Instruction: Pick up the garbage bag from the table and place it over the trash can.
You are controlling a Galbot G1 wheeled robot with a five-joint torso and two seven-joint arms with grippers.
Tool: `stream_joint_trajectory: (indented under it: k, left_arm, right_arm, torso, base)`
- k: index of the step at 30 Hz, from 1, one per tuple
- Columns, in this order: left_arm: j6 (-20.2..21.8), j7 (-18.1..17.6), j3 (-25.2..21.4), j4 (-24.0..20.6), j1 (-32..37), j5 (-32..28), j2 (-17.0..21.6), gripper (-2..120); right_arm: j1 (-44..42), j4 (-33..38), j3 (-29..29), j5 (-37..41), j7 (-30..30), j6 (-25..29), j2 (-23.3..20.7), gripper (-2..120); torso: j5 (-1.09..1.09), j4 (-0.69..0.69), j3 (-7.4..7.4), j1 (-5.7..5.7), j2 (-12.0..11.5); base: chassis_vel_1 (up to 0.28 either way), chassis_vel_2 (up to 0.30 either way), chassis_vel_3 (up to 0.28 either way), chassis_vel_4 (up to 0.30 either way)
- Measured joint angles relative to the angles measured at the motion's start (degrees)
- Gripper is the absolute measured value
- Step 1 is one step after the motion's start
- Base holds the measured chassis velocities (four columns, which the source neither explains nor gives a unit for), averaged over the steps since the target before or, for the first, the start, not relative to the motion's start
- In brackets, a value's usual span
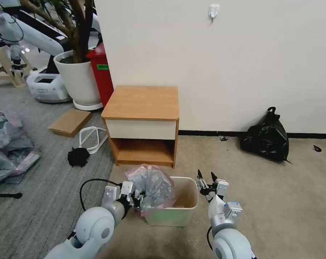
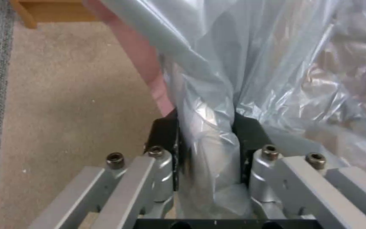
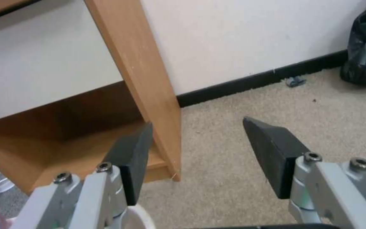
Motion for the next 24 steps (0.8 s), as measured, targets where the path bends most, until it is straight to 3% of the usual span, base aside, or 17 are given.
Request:
stream_joint_trajectory:
  k: [5,10,24]
  left_arm:
    - [0.2,-1.5,0.9,0.7,-0.4,-0.7,-0.1,22]
    - [0.2,-1.6,0.9,0.6,-0.1,-0.8,-0.1,5]
    - [0.3,0.7,-3.6,-0.9,1.1,1.2,-0.1,3]
  right_arm:
    - [-0.1,-0.1,0.3,0.0,0.0,0.1,0.0,59]
    - [-0.2,-0.1,0.4,0.0,0.0,0.2,0.0,59]
    - [1.1,1.8,0.4,1.4,0.0,0.0,-2.1,59]
  torso:
    - [-0.02,-0.01,0.01,0.00,0.0]
    - [-0.03,-0.01,0.01,0.00,0.0]
    - [-0.02,-0.01,0.01,0.00,0.0]
  base:
    - [0.000,0.000,0.000,0.000]
    - [0.000,0.000,0.000,0.000]
    - [0.000,0.000,0.000,0.000]
